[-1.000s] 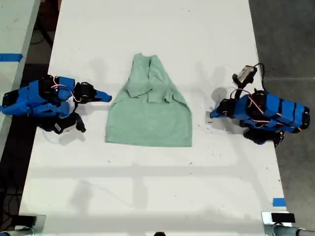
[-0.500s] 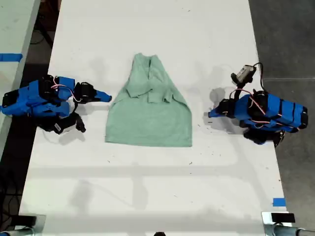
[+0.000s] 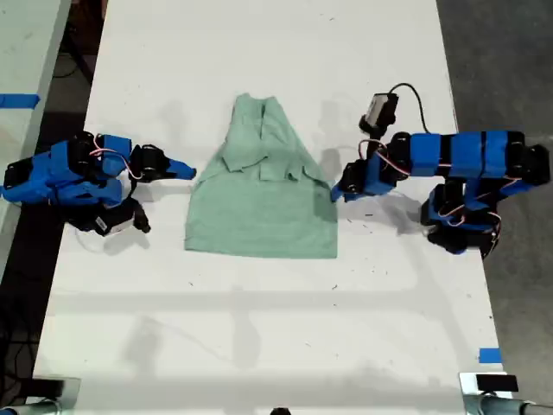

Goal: Fold t shirt

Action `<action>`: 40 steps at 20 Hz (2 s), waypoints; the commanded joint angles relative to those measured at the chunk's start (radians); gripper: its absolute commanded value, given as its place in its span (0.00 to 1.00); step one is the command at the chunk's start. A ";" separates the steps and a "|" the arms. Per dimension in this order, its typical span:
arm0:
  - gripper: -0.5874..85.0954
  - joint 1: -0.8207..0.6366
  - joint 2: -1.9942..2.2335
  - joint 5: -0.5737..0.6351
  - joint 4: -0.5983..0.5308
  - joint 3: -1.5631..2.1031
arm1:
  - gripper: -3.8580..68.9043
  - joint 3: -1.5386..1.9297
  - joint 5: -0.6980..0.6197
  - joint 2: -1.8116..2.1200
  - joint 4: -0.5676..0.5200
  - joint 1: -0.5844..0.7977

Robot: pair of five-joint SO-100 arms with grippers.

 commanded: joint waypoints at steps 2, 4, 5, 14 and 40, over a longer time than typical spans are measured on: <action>0.00 0.000 0.008 0.003 -0.002 -0.003 | 0.43 -0.060 0.101 -0.075 -0.028 -0.034; 0.00 -0.002 0.008 0.003 -0.003 -0.003 | 0.39 -0.141 0.072 -0.225 0.021 -0.057; 0.00 -0.002 0.008 0.003 -0.003 -0.003 | 0.38 -0.186 0.071 -0.307 0.044 -0.067; 0.00 0.002 0.008 0.002 -0.002 -0.003 | 0.08 -0.241 0.106 -0.485 0.072 -0.077; 0.00 0.003 0.008 0.005 0.000 -0.006 | 0.04 -0.828 -0.035 -0.612 0.173 -0.115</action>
